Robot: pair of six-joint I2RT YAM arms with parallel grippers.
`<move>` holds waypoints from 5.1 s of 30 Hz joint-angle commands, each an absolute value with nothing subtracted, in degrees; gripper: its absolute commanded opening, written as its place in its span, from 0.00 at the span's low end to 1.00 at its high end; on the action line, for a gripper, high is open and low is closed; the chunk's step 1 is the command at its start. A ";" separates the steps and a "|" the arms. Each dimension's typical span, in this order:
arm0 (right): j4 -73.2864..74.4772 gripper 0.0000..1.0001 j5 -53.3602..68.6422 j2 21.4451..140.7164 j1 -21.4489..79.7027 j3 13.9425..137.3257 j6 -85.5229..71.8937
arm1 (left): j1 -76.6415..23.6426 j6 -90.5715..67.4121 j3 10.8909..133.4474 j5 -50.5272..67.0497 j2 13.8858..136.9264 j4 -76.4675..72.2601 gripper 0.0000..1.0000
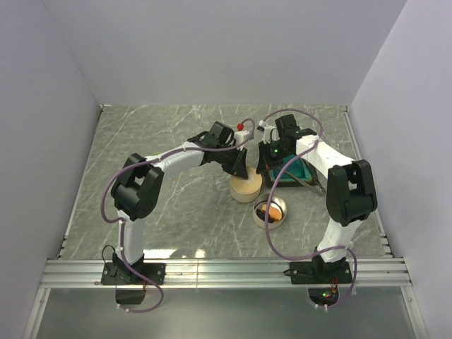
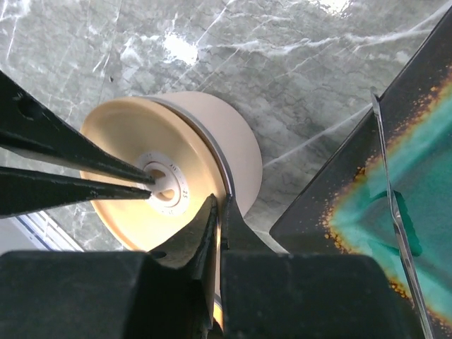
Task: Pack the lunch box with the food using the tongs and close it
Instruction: Put the lid back on the lunch box, then pick up the lid of the lunch box with the left arm
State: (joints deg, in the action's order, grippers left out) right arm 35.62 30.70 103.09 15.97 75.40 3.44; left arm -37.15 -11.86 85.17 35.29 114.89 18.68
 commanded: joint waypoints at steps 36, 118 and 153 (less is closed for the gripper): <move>37.53 0.00 25.49 104.68 17.67 75.32 3.69 | -37.71 -13.79 82.44 25.14 110.73 19.25 0.27; 50.62 0.85 40.08 88.86 4.66 83.06 6.06 | -6.42 49.04 65.48 10.46 93.33 32.35 0.57; 50.54 0.80 44.38 89.30 -2.29 80.51 6.85 | -8.70 43.69 67.49 13.09 97.74 31.80 0.00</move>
State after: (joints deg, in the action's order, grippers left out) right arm 50.30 42.72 90.65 -1.91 79.26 6.09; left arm -8.36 47.07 63.37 9.93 101.08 26.65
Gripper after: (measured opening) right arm 0.809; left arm 0.025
